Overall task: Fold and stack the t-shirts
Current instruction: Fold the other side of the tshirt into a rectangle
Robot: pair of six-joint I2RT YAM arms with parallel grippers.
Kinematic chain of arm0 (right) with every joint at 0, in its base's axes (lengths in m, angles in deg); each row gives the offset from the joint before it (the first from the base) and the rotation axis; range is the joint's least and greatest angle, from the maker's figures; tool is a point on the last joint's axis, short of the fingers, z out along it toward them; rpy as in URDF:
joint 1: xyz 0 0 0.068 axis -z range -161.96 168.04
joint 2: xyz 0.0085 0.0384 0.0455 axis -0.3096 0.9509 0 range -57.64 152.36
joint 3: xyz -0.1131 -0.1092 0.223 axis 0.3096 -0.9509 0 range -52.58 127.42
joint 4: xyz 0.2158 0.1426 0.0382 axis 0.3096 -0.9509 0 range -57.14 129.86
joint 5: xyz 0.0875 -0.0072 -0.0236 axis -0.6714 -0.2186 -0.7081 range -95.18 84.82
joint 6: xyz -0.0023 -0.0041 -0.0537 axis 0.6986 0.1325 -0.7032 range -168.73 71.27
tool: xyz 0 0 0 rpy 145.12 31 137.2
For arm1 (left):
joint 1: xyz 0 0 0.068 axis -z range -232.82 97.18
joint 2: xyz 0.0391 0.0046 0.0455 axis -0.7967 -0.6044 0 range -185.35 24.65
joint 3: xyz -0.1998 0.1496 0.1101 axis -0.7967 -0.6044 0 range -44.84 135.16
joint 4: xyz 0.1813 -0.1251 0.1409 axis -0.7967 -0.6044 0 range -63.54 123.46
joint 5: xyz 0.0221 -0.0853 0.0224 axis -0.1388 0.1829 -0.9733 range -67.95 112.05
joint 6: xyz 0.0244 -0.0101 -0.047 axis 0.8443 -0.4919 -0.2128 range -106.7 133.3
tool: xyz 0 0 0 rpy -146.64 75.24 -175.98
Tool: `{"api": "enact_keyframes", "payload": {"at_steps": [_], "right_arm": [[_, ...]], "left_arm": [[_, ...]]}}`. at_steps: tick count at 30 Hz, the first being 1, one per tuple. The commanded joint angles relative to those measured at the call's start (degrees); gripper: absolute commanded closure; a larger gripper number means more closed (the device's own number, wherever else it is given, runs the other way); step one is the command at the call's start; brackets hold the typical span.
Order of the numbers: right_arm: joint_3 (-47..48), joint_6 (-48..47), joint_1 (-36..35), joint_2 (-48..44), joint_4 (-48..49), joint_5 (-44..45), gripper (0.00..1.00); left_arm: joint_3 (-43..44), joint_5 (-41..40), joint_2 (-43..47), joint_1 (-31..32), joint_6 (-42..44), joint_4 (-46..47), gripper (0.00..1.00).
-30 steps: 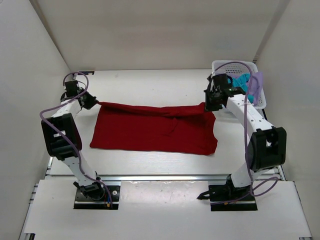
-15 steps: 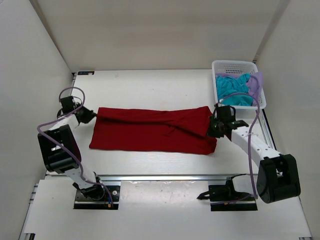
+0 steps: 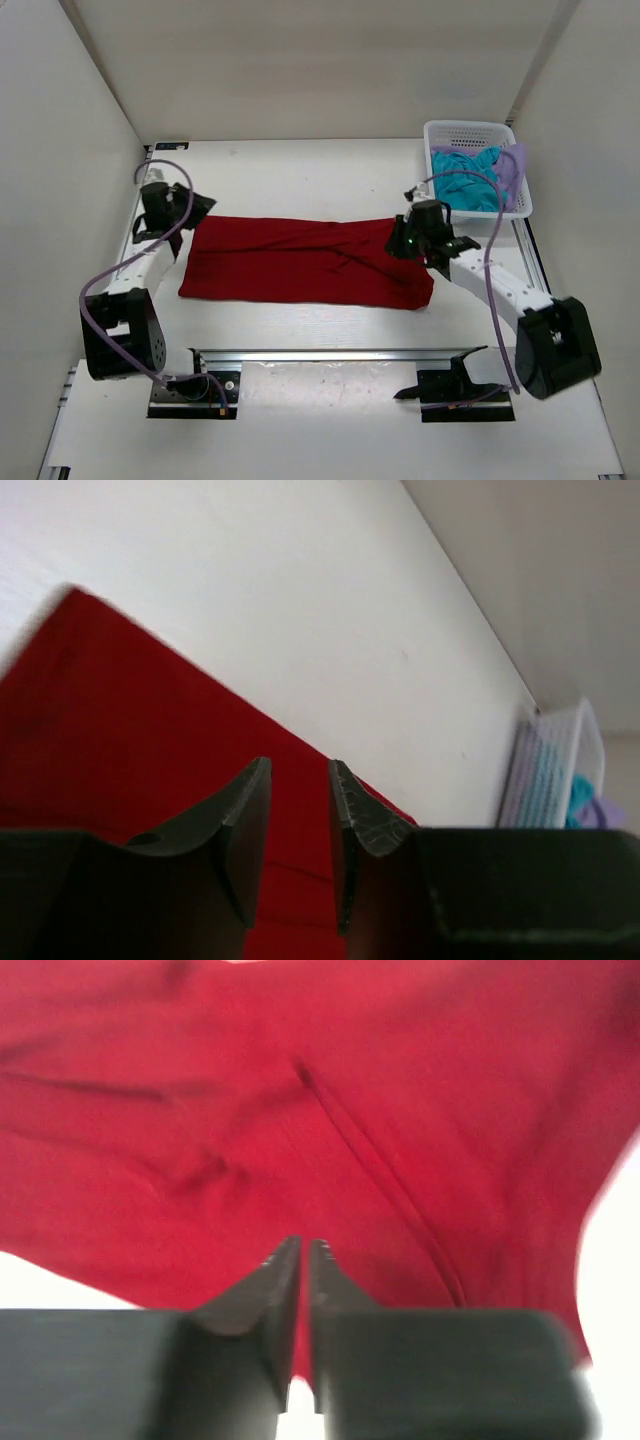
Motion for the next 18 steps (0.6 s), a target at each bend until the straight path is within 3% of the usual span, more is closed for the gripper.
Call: {"api": "enact_keyframes", "payload": {"at_steps": [1,3,6,12,16,18], "right_arm": [[6.71,-1.86,-1.55,9.01,9.12,-1.99,0.85],[9.81,-2.48,-1.89,13.78,11.22,-3.23,0.68],[13.15,-3.45,-2.34,18.79,12.29,-3.31,0.57],[15.88,-4.16,-1.28,25.21,12.29,-3.93,0.56],[16.76,-4.07,-1.37,27.33,11.85,-6.04,0.64],[16.06,-3.72,-1.81,27.07,11.85,-5.25,0.73]], "left_arm": [[-2.78,-1.97,-1.28,8.65,0.13,3.98,0.61],[-4.46,-0.39,-3.13,14.02,-1.37,6.52,0.63],[-6.91,-0.55,-4.72,18.77,-1.72,8.29,0.65],[-9.99,-0.73,-3.67,25.28,-1.37,10.58,0.66],[-12.36,-0.21,-2.52,28.63,-1.64,11.99,0.67],[-12.98,-0.47,-1.91,28.98,-1.37,12.07,0.67]]}}
